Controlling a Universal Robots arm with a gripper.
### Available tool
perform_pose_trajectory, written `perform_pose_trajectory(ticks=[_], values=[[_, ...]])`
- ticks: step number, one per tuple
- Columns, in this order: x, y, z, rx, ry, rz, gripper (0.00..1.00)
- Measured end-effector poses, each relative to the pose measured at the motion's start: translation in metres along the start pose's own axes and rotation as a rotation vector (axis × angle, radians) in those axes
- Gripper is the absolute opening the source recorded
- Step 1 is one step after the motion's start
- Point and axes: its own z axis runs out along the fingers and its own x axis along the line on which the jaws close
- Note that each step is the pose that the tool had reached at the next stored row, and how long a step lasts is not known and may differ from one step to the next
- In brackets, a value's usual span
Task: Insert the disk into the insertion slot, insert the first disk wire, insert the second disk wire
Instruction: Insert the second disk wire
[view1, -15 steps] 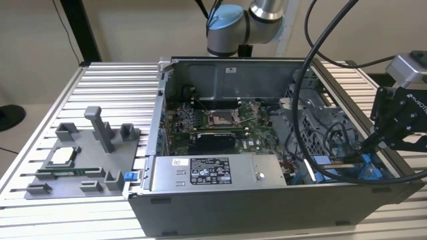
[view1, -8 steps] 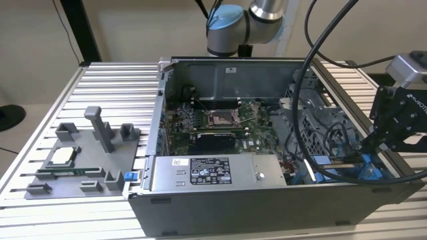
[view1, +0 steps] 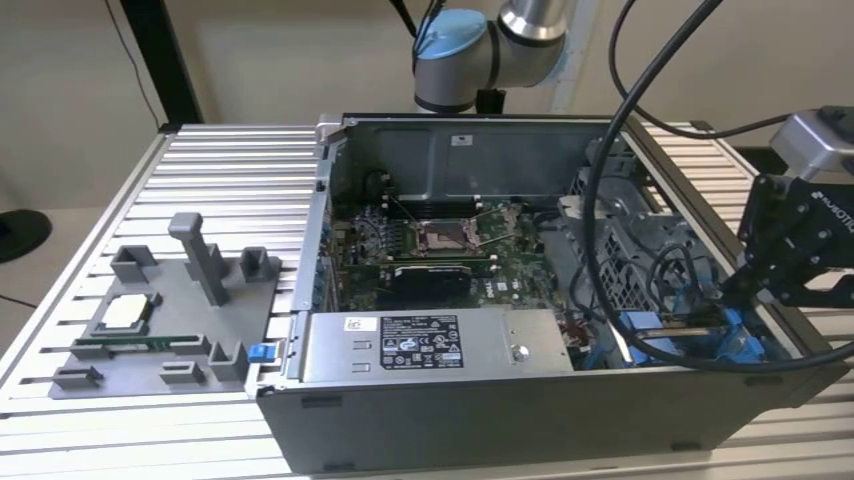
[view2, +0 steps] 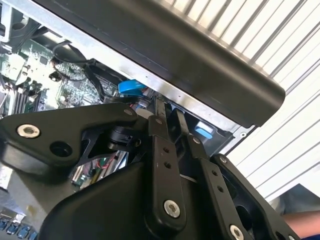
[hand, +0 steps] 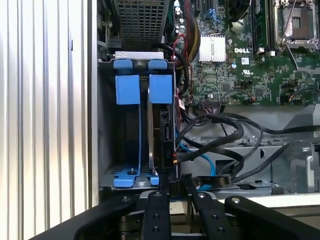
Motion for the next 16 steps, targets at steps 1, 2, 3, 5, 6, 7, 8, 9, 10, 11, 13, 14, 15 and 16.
perform_pose_trajectory(ticks=[1, 2, 3, 5, 6, 7, 8, 9, 10, 11, 13, 14, 15, 16], values=[[0.0, 0.0, 0.0001, -0.0001, -0.0047, 0.001, 1.0], [0.0, 0.0, 0.0, -0.0002, -0.0101, 0.003, 1.0], [0.0, 0.0, 0.0001, -0.0003, -0.0159, 0.004, 1.0], [0.0, 0.0, 0.0, -0.0003, -0.0238, 0.007, 0.0], [0.0001, 0.0, 0.0001, -0.0002, -0.0265, 0.009, 0.0], [0.0003, 0.0, 0.0, -0.0001, -0.0286, 0.011, 0.0], [0.0006, 0.0, 0.0, 0.0, -0.0304, 0.013, 0.0], [0.0009, 0.0, -0.0001, -0.0001, -0.0318, 0.014, 0.0], [0.0012, 0.0, -0.0002, -0.0004, -0.0337, 0.015, 0.0], [0.0013, 0.0001, -0.0009, -0.0012, -0.0368, 0.017, 0.0], [0.001, 0.0005, -0.0039, -0.0034, -0.0422, 0.019, 0.0], [0.0008, 0.0007, -0.0058, -0.0045, -0.0434, 0.02, 0.0], [0.0006, 0.001, -0.0079, -0.0056, -0.0445, 0.02, 0.0], [0.0004, 0.0012, -0.0099, -0.0065, -0.0451, 0.02, 0.0]])
